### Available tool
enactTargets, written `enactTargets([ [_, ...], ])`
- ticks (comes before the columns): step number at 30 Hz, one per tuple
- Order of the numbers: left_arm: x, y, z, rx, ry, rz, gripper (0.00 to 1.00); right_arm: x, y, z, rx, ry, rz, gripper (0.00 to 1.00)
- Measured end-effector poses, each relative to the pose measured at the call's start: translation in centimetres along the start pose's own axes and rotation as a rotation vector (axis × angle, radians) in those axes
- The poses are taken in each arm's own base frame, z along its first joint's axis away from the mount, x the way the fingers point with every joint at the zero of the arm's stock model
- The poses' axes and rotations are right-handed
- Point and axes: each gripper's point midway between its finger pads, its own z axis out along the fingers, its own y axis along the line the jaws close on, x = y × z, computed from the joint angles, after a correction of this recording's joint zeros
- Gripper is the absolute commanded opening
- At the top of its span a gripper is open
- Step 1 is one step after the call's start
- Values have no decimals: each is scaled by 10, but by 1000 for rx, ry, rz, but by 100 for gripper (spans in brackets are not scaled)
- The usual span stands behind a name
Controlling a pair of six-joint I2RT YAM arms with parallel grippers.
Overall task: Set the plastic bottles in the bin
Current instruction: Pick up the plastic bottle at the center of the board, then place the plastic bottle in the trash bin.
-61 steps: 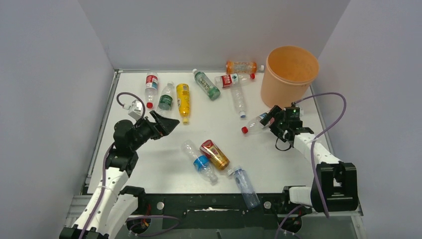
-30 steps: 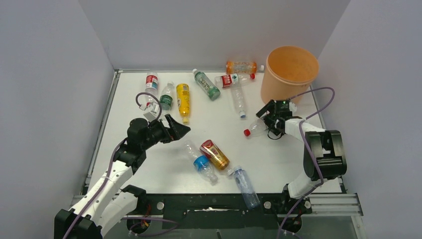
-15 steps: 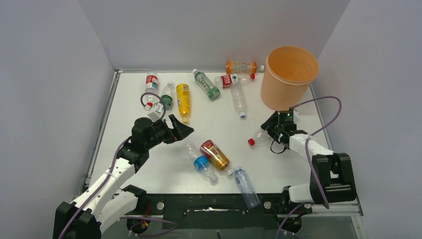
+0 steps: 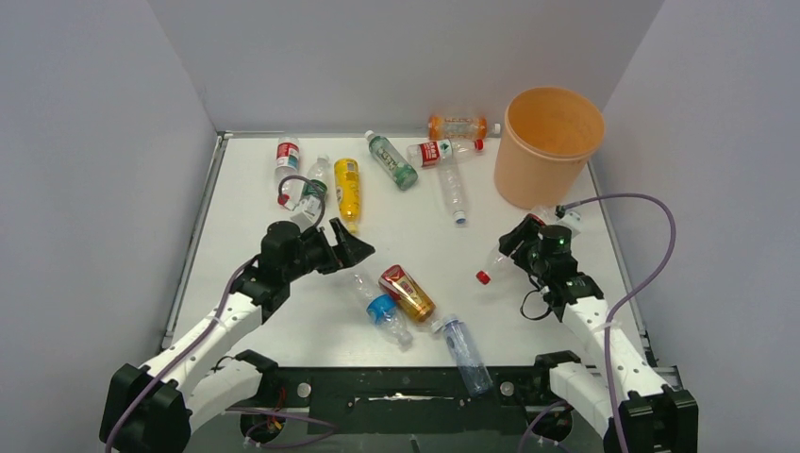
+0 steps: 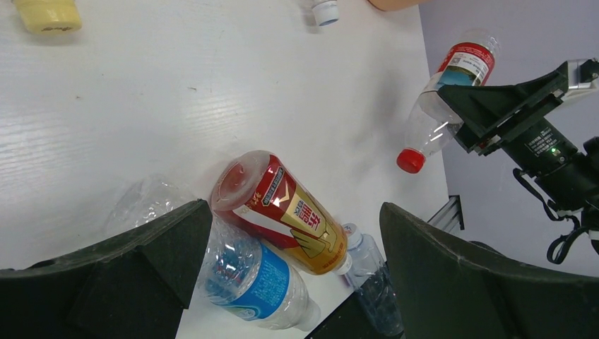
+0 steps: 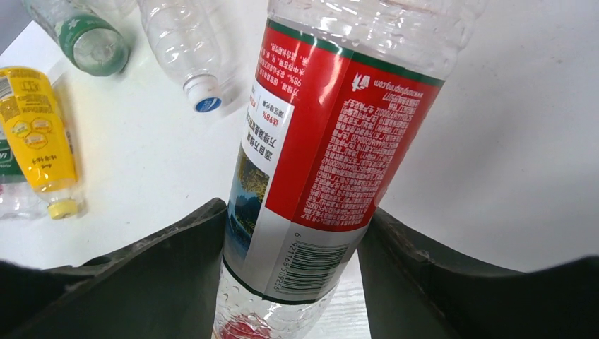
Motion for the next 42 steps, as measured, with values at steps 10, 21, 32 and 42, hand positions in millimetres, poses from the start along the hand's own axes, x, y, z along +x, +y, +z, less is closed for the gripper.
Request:
enactTargets([
  [10, -11, -16, 14, 1, 0, 38, 91, -7, 17, -26, -71, -21, -122, 57],
  [21, -9, -27, 23, 28, 2, 49, 91, -124, 107, -74, -229, -233, -209, 62],
  [32, -7, -33, 22, 43, 5, 36, 91, -270, 147, -35, -179, -444, -225, 67],
  [42, -10, -44, 12, 72, -12, 46, 91, -345, 129, 18, -111, -513, -194, 67],
])
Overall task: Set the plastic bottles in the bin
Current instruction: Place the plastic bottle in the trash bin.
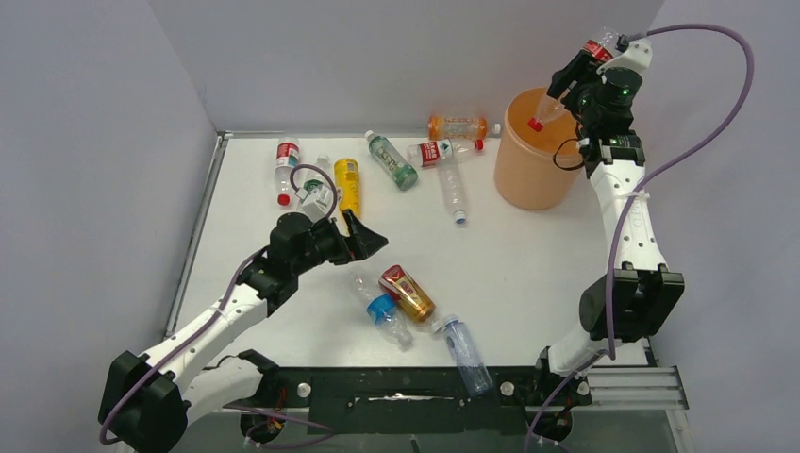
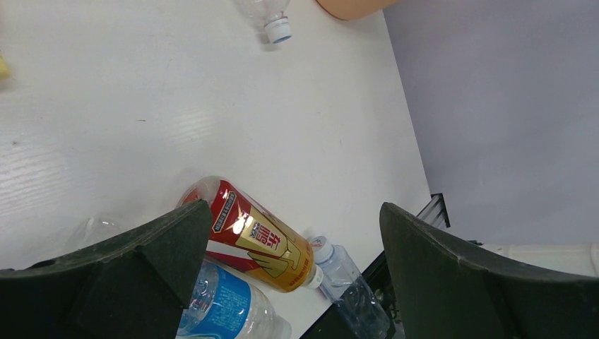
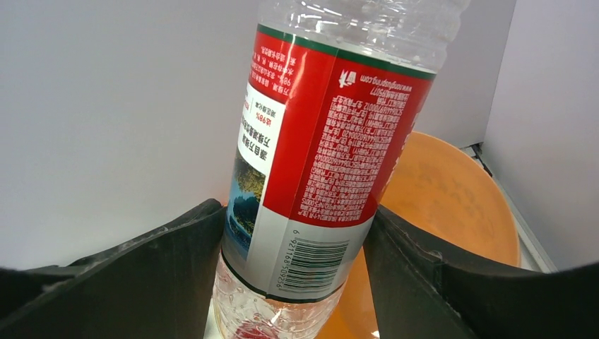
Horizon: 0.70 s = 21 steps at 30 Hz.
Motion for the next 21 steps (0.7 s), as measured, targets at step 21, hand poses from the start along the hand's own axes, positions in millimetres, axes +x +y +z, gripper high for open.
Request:
enactTargets([
  [21, 1, 0, -4, -34, 29, 11, 91, 51, -43, 47, 14, 170, 35, 98],
])
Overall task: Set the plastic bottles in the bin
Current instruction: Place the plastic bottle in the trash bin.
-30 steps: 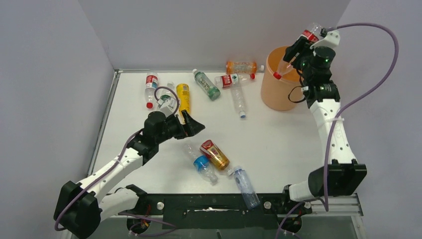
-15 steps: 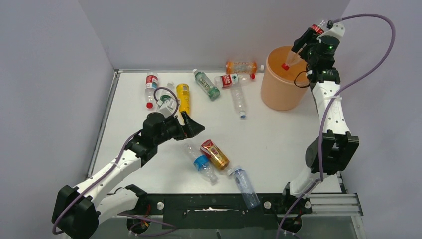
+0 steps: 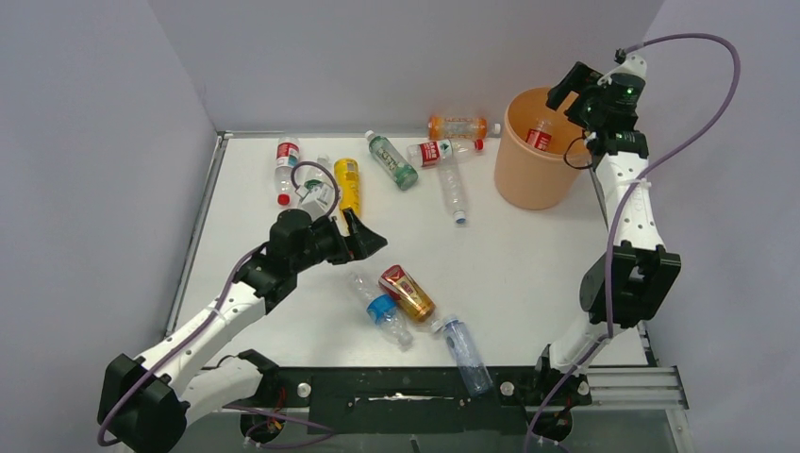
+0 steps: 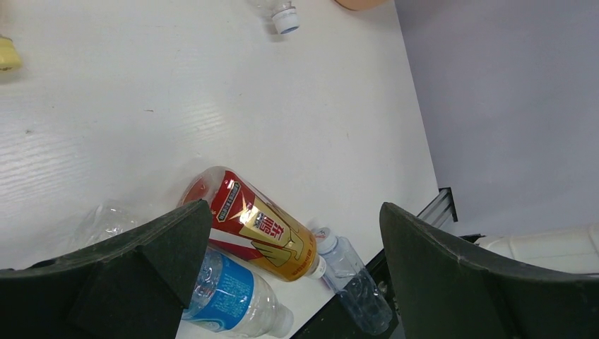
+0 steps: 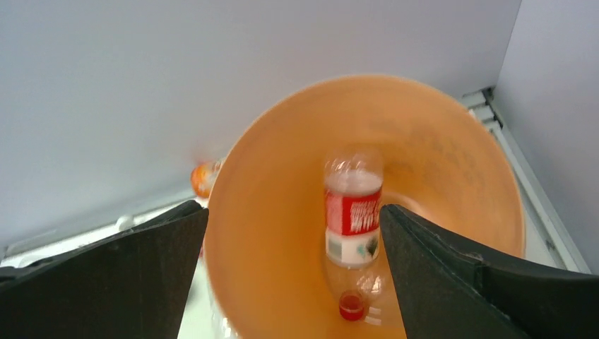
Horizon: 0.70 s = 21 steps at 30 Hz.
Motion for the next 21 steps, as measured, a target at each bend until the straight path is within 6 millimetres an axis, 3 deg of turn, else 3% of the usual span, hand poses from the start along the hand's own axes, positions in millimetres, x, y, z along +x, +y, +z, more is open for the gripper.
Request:
enactTargets([
  [2, -1, -1, -2, -3, 1, 5, 91, 7, 4, -18, -21, 19, 1, 98],
  [6, -5, -4, -9, -17, 5, 36, 91, 20, 18, -73, -93, 47, -7, 98],
  [11, -26, -18, -21, -32, -30, 96, 91, 36, 30, -138, -174, 48, -40, 98],
  [18, -47, -33, -43, -54, -72, 176, 91, 103, 28, -223, -253, 108, -58, 98],
  [21, -49, -36, -48, -58, -73, 175, 91, 138, 28, -246, -298, 144, -35, 98],
])
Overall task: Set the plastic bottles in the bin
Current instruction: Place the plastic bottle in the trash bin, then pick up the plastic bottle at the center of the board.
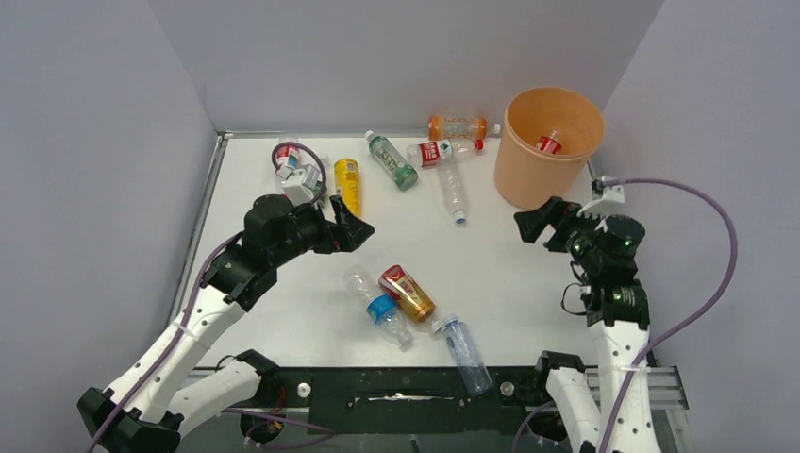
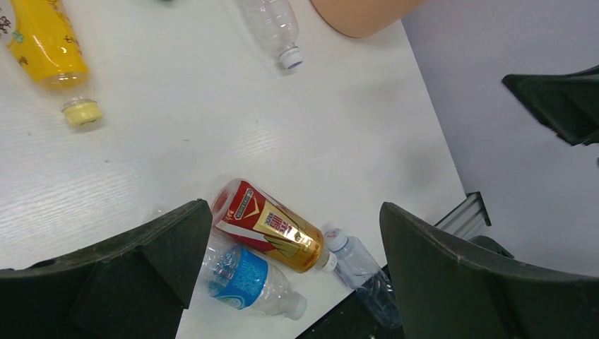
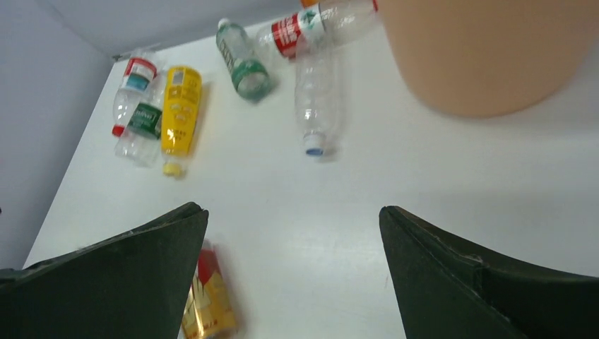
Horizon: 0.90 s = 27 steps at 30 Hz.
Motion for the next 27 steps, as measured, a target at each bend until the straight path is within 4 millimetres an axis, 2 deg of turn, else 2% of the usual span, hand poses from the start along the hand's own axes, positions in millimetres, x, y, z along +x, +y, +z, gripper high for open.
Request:
enactTargets([
  [3, 4, -3, -4, 24, 3, -11, 91, 47, 1, -10, -40, 60, 49, 98],
  [6, 19, -2, -10, 61, 13, -35, 91, 94, 3, -20, -83, 124, 113, 98],
  [8, 28, 1, -11, 63, 29, -56, 91, 114, 6, -25, -109, 151, 152, 98],
  [10, 34, 4, -9, 57, 45, -76, 91, 120, 13, -32, -139, 157, 167, 98],
  [16, 44, 11, -8, 28, 71, -115, 91, 121, 22, -38, -188, 149, 165, 98],
  [22, 50, 19, -2, 4, 70, -147, 91, 147, 18, -28, -202, 233, 235, 98],
  [27, 74, 39, 15, -52, 133, -175, 91, 159, 16, -17, -195, 298, 262, 98],
])
